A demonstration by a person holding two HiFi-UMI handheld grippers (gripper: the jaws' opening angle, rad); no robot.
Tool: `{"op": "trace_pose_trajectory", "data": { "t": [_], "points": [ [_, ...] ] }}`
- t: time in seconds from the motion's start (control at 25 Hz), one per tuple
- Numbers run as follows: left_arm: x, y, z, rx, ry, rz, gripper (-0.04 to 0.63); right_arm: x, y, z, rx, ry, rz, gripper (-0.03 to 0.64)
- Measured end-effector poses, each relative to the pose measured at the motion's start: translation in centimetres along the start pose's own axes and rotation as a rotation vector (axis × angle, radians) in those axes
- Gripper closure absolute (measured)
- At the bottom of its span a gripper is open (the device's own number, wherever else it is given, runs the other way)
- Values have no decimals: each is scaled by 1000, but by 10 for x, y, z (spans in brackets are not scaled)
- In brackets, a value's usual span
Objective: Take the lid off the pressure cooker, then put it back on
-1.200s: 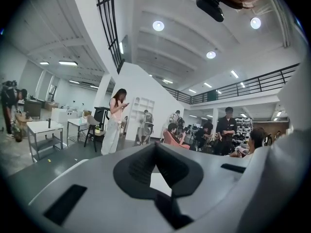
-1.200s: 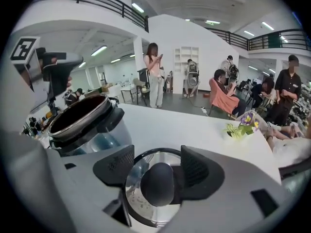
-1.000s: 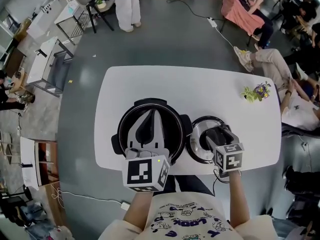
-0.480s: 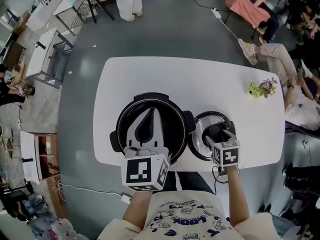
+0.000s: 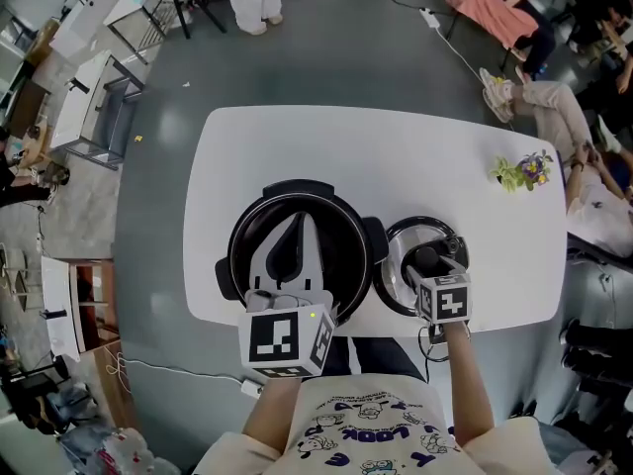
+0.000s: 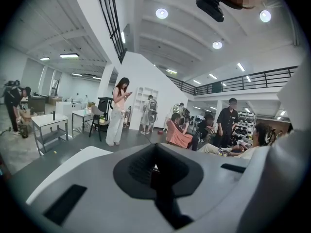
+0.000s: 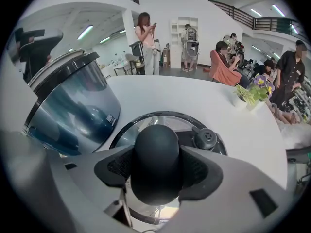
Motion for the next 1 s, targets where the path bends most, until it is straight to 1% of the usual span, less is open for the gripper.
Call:
{"op": "trace_pose_trajectory", "data": {
  "t": [0.28, 0.52, 0.84, 1.0],
  "points": [
    [4, 3, -1, -10, 8, -4, 581, -1, 1, 6, 2, 27, -16, 318],
    [10, 7, -4, -17, 13, -12, 581, -6, -2, 8, 4, 109, -11, 318],
    [12, 8, -12, -26, 1, -23, 581, -2, -5, 7, 4, 108, -14, 322],
    [8, 9, -17, -33, -4, -22, 581, -3, -5, 6, 4, 123, -8, 322]
  ]
}}
Point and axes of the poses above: the fingertips, and each gripper's own axes: z forward along the fingers, y to its left, x out of its underside, the point moved 5 cm from there along -z, backward along the fingers, and after that the axes turned 10 degrees about -z, right-handed, at the moved point
